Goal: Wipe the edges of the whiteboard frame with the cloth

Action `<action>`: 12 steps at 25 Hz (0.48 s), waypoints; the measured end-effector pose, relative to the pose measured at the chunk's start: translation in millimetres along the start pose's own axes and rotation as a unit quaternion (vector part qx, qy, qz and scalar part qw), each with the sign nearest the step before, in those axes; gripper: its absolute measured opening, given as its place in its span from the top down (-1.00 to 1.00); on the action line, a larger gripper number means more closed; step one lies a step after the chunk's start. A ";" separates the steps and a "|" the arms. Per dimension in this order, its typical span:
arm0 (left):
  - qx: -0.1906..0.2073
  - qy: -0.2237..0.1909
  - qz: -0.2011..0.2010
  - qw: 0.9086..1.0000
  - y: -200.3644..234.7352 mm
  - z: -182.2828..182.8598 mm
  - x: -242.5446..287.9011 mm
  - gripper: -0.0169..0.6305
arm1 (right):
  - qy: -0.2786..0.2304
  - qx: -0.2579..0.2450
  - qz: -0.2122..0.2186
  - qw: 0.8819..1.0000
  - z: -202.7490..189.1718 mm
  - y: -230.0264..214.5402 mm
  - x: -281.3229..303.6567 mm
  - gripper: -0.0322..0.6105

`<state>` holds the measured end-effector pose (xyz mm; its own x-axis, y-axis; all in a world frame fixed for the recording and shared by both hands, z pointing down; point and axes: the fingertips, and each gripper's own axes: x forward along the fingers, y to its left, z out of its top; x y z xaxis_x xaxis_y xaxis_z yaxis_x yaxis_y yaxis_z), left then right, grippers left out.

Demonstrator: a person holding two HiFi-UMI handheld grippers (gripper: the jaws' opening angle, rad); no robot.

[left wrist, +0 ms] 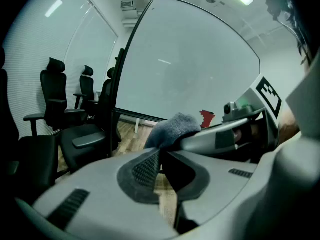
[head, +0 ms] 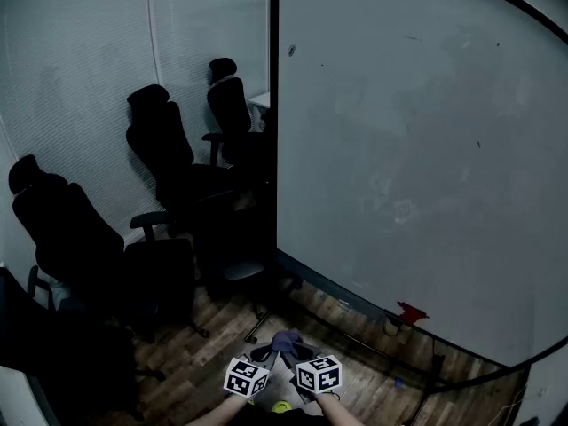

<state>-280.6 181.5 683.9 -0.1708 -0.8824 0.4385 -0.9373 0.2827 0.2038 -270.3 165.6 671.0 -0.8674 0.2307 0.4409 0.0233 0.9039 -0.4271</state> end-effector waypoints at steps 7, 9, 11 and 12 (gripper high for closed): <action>0.001 -0.001 0.005 1.000 -3.1 -0.3 0.7 0.89 | -0.002 0.002 0.002 1.000 -1.2 -1.3 -3.2 0.64; 0.000 -0.003 0.007 1.000 -4.3 0.6 1.0 0.89 | -0.004 0.004 0.004 1.000 -0.8 -1.9 -4.4 0.64; 0.001 -0.004 0.009 1.000 -5.8 0.8 0.5 0.89 | -0.005 0.004 0.007 1.000 -0.8 -1.7 -5.8 0.64; 0.001 -0.004 0.010 1.000 -6.6 0.5 0.3 0.89 | -0.005 0.003 0.008 1.000 -1.1 -1.7 -6.5 0.64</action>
<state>-274.5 179.2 682.3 -0.1917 -0.8794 0.4357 -0.9342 0.2996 0.1936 -264.1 163.0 669.7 -0.8719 0.2409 0.4264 0.0338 0.8982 -0.4383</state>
